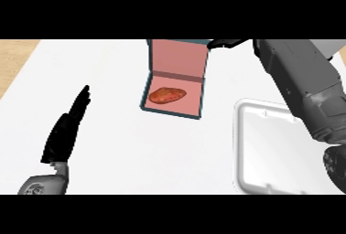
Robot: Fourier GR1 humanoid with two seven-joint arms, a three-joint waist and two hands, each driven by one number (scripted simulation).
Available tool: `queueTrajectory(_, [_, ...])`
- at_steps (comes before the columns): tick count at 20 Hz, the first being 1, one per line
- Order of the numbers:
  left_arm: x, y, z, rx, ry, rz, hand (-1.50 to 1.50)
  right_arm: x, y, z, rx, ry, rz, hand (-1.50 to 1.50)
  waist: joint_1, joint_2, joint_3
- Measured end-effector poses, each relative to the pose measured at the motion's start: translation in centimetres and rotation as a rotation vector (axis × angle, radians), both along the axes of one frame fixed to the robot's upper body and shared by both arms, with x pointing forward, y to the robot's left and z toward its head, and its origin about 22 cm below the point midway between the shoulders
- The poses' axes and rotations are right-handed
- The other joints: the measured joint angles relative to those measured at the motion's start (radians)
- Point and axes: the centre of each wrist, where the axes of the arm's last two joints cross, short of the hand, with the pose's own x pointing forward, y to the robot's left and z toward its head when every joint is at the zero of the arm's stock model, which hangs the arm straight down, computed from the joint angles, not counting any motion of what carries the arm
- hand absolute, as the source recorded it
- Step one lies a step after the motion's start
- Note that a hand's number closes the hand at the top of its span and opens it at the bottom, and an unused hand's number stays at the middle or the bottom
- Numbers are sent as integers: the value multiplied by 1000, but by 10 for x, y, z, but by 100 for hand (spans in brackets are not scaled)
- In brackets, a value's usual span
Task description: Pick the sweet potato from the tray and place it in the cardboard box
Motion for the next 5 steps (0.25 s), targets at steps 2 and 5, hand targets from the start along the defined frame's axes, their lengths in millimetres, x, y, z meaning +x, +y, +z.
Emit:
queueTrajectory(2, [1, -1, 0, 0, -4, -4, 0, 0, -23, 5, 15, -2, -20, -150, 5, 6, 1])
queueTrajectory(5, [2, -2, 2, 3, -10, -12, 0, -2, -54, 8, 19, -14, -29, -150, 14, 11, 2])
